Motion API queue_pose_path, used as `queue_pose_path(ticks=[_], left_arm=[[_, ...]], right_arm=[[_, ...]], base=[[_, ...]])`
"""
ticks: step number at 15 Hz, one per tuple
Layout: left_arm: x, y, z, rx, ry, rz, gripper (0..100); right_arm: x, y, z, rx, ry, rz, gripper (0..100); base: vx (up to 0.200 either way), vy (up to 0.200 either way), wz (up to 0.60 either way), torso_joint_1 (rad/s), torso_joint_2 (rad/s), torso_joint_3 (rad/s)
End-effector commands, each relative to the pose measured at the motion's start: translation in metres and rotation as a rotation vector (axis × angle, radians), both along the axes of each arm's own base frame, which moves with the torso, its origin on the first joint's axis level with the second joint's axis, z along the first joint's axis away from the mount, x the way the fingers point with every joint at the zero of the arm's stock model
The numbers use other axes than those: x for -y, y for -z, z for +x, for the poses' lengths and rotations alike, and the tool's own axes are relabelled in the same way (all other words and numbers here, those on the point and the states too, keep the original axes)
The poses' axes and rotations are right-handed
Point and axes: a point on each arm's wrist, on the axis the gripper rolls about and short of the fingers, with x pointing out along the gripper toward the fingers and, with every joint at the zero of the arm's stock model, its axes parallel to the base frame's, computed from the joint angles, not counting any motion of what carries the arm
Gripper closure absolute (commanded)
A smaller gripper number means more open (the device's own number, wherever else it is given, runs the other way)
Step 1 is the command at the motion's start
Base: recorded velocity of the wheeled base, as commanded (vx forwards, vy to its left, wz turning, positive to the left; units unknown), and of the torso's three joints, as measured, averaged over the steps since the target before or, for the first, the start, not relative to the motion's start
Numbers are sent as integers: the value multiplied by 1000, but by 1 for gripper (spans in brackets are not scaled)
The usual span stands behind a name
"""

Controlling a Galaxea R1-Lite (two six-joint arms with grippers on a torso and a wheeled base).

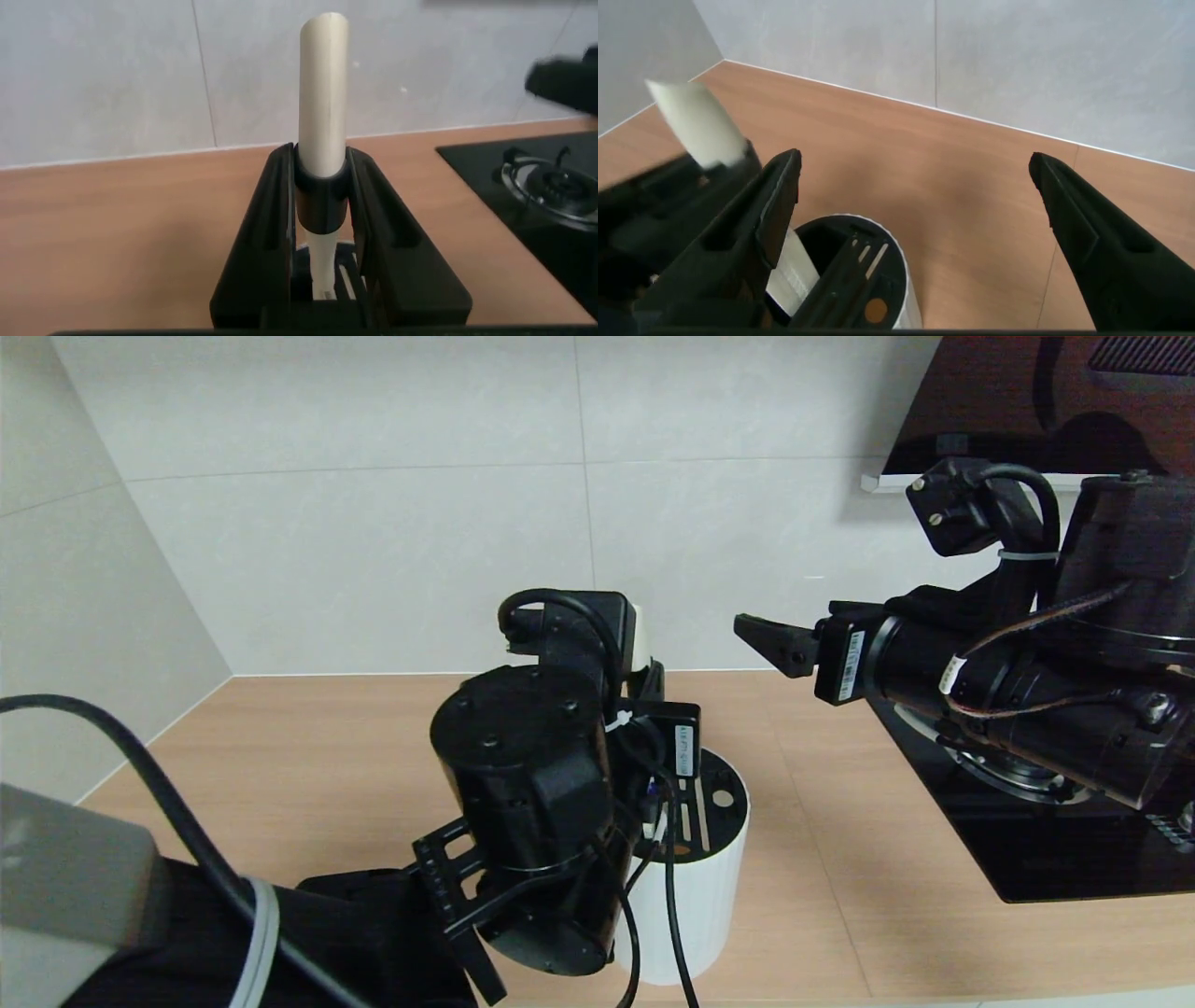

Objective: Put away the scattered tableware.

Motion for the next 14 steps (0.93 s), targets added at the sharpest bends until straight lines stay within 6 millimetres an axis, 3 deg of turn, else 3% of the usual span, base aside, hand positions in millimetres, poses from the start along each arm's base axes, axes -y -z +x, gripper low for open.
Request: queue_pose_path(ticks=[1, 9, 14], left_arm=[[6, 10, 0, -14, 7, 11, 100], [12, 35, -3, -47, -2, 53, 100], [5, 49, -8, -78, 0, 105, 100]], right_arm=[[-1, 1, 1, -3, 0, -3, 0], [-1, 1, 1, -3, 0, -3, 0], [0, 0, 0, -1, 0, -1, 0]], base=[[0, 0, 0, 0, 0, 0], [0, 0, 0, 0, 0, 0], [0, 0, 0, 0, 0, 0]])
